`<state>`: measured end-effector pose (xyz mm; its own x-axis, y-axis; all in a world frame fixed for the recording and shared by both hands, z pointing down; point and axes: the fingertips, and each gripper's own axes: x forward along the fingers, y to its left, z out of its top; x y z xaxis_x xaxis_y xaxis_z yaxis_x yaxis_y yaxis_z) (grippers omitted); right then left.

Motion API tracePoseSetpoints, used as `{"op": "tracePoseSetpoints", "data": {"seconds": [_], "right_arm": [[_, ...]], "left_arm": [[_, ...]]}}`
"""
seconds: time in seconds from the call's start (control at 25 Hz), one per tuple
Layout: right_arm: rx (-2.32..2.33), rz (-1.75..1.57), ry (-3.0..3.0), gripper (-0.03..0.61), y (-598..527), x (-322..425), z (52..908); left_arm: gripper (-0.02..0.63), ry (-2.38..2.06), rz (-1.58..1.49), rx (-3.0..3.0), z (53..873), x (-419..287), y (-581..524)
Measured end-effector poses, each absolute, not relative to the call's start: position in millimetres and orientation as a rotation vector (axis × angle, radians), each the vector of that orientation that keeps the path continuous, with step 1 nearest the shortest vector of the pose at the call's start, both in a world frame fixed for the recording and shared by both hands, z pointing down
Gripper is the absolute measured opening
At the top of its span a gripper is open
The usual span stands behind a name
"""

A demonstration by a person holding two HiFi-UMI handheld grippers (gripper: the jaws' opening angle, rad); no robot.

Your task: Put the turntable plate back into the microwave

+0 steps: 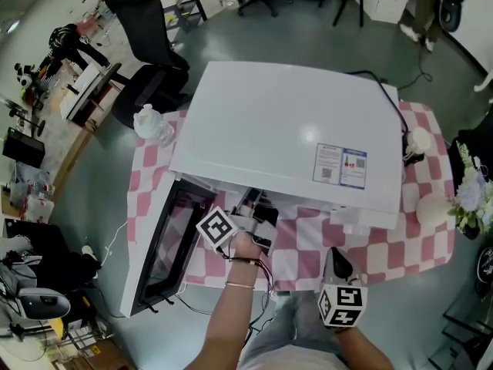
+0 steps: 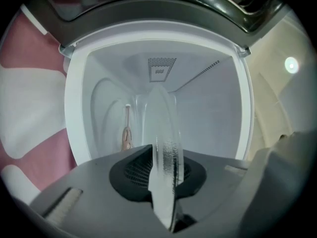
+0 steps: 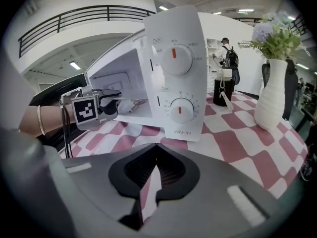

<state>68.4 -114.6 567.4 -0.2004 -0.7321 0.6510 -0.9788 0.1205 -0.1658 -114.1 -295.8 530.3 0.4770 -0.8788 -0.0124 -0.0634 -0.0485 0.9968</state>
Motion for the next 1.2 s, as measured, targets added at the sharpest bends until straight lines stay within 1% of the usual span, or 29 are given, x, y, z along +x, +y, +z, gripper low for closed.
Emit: {"op": "tracePoseSetpoints", "data": {"seconds": [1.2], "right_arm": [[1.646, 0.823, -1.992, 0.009, -109, 61, 565]], "left_arm": [[0.035, -0.886, -0.753, 1.463, 536, -104, -319]]}}
